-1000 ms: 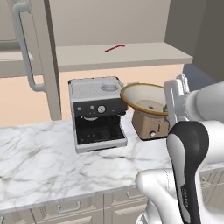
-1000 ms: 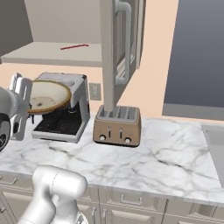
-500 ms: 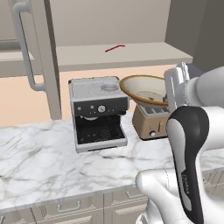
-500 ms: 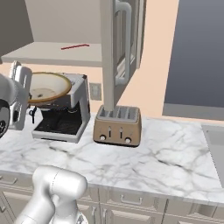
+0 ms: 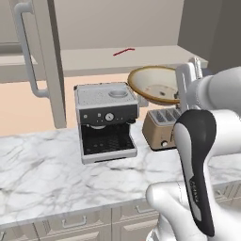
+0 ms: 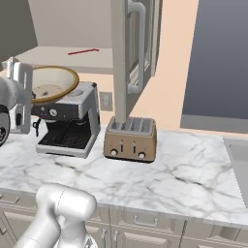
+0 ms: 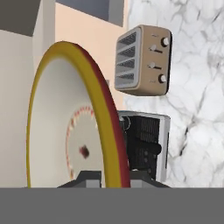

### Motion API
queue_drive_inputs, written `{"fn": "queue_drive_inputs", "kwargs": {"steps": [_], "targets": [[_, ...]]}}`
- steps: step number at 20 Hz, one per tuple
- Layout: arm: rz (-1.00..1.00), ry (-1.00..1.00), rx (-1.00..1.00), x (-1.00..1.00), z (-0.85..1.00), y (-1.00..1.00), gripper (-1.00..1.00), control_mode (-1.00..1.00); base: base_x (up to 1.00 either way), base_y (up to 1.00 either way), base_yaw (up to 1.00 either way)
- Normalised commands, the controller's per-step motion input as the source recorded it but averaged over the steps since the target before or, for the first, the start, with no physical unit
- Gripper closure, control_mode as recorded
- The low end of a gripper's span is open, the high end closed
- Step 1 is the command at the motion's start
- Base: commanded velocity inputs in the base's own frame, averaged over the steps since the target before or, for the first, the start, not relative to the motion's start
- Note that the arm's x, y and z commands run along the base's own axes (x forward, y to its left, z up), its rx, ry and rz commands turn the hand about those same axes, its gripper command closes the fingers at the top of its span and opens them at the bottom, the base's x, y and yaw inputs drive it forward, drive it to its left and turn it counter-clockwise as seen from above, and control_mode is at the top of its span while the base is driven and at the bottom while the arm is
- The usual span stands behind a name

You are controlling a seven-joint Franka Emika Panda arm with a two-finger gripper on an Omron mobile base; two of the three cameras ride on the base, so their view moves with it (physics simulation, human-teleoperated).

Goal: Pick the mug and place it in the sink. Pick the bowl and place it in the open cabinet and then close the cabinet.

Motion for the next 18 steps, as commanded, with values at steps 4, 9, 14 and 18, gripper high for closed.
{"fn": "queue_drive_inputs", "kwargs": {"steps": [4,9,14,18], "targets": [[0.0,-0.2,-0.07,0.0,0.27,0.0,1.0,-1.0,0.0,0.0,0.0],[0.0,-0.05,-0.01,0.07,0.24,0.0,1.0,-1.0,0.0,0.0,0.0],[0.0,0.01,0.0,0.22,0.25,0.0,1.0,-1.0,0.0,0.0,0.0],[0.0,-0.01,0.0,0.24,0.14,0.0,1.0,-1.0,0.0,0.0,0.0]]}}
